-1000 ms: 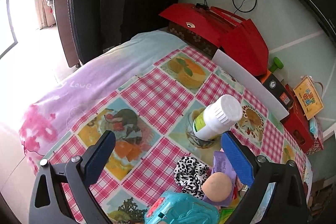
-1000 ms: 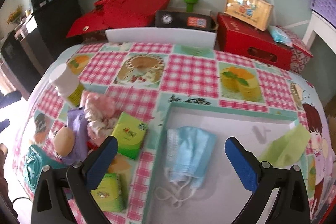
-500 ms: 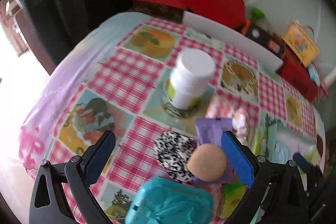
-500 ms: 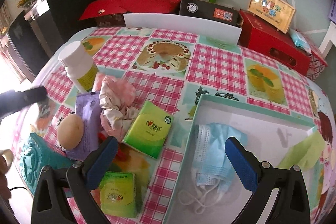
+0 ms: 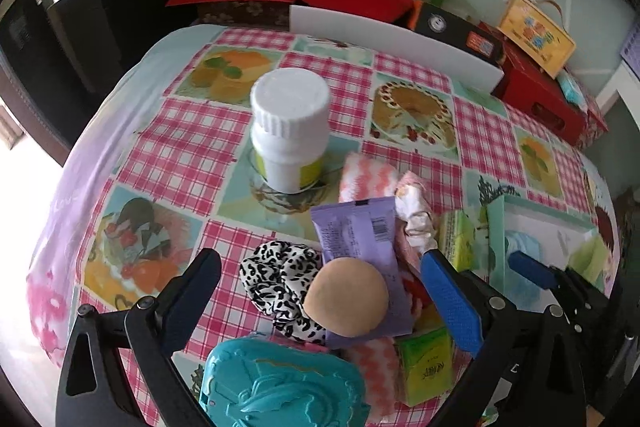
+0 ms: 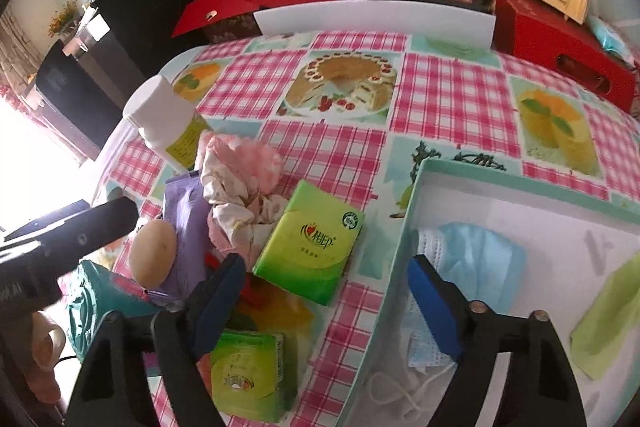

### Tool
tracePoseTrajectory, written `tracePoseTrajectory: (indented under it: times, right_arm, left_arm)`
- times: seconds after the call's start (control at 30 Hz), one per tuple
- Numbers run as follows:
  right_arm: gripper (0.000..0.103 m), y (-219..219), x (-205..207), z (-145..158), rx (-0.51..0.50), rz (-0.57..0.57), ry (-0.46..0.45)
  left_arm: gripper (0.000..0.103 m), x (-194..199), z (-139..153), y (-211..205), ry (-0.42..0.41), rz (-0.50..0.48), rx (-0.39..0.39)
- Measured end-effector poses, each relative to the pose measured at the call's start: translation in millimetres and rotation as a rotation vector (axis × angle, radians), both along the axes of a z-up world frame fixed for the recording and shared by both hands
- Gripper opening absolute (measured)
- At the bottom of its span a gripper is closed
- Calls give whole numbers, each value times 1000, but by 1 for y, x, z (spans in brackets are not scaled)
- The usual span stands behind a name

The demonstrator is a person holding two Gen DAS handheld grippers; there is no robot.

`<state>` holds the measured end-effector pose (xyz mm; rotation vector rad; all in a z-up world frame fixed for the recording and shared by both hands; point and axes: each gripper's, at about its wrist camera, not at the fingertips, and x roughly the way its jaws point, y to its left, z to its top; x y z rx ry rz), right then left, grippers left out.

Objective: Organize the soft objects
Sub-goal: 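Move the left tool toward the beige makeup sponge and open it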

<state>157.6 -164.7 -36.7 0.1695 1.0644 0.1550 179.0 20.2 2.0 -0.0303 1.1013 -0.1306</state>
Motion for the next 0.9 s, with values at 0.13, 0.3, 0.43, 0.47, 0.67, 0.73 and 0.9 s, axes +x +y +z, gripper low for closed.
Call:
tracePoseTrajectory:
  times: [0.13, 0.3, 0.43, 0.47, 0.67, 0.73, 0.9]
  right_arm:
    - [81, 1, 2, -1, 1, 10, -2]
    - [80, 0, 4, -3, 12, 9, 0]
    - [78, -3, 5, -4, 32, 0, -1]
    - [76, -4, 5, -4, 36, -1, -3]
    - [71, -2, 5, -3, 35, 3, -7]
    - [70, -1, 3, 0, 20, 9, -15]
    - [69, 4, 0, 6, 0, 28, -36]
  left_arm:
    - [85, 0, -2, -5, 14, -32, 5]
    - [81, -1, -10, -12, 48, -66, 26]
    - [80, -3, -11, -19, 49, -95, 34]
    - [79, -3, -12, -19, 54, -97, 36]
    - [70, -3, -16, -19, 67, -105, 41]
    - [69, -3, -16, -20, 70, -108, 48]
    - [55, -3, -19, -21, 83, -120, 44]
